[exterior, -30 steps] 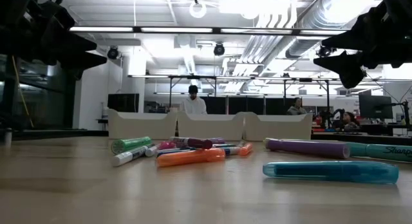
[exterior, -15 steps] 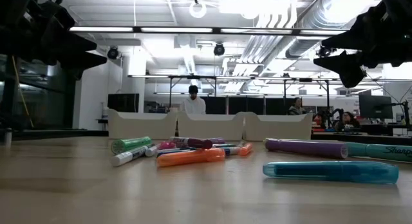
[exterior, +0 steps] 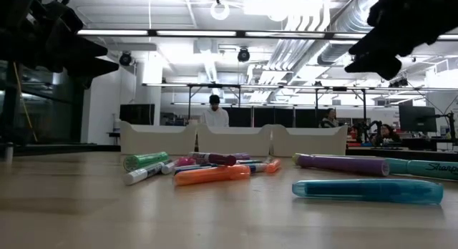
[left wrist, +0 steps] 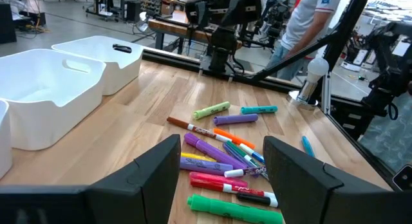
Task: Pick & Place Markers
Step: Put the light green highlighter pen into the right white bin
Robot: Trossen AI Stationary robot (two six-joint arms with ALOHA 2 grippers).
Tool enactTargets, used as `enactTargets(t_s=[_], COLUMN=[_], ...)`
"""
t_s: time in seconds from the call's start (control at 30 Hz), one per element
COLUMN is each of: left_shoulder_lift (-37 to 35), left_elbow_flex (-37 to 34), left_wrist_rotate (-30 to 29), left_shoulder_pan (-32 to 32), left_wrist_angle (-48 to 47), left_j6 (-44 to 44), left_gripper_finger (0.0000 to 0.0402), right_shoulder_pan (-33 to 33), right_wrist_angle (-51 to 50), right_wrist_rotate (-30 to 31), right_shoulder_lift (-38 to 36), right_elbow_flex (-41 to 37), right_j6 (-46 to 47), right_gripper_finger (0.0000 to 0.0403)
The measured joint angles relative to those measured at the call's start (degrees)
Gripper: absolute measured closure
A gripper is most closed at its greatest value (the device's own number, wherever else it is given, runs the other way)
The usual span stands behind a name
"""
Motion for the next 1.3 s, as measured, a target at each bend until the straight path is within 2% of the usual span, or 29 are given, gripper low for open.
enactTargets(t_s=[0.27,0.47,0.67,0.83,0.97,1.1,1.3], left_shoulder_lift=[-0.01,0.00,-0.01,-0.01,-0.01,-0.01,-0.01], left_elbow_flex=[-0.02,0.00,0.00,-0.01,0.00,0.00,-0.02], left_wrist_rotate=[0.00,0.00,0.00,0.00,0.00,0.00,0.00], left_shoulder_pan=[0.01,-0.01,0.00,0.01,0.01,0.01,-0.01], left_wrist_angle=[0.00,0.01,0.01,-0.01,0.01,0.01,-0.01], left_j6=[0.00,0.01,0.00,0.00,-0.01,0.00,-0.01], left_gripper_finger=[0.0182,0.0182,0.0182,0.0182,0.0182,0.0182,0.0182], right_shoulder_pan=[0.04,0.04,0.04,0.04,0.76,2.00,2.69], right_wrist_angle=[-1.81,-1.72,-1.67,-1.69,-2.07,-4.94,-19.62], right_wrist_rotate=[-3.95,-9.29,-13.97,-15.45,-15.46,-13.99,-5.72], right_shoulder_lift=[18.87,30.84,40.41,45.94,48.40,50.29,55.82], right_elbow_flex=[8.70,11.99,12.91,12.91,13.37,17.09,25.95], right_j6=[-0.13,0.19,1.34,5.10,10.25,12.33,12.05], right_gripper_finger=[0.0160,0.0160,0.0160,0.0160,0.0160,0.0160,0.0160])
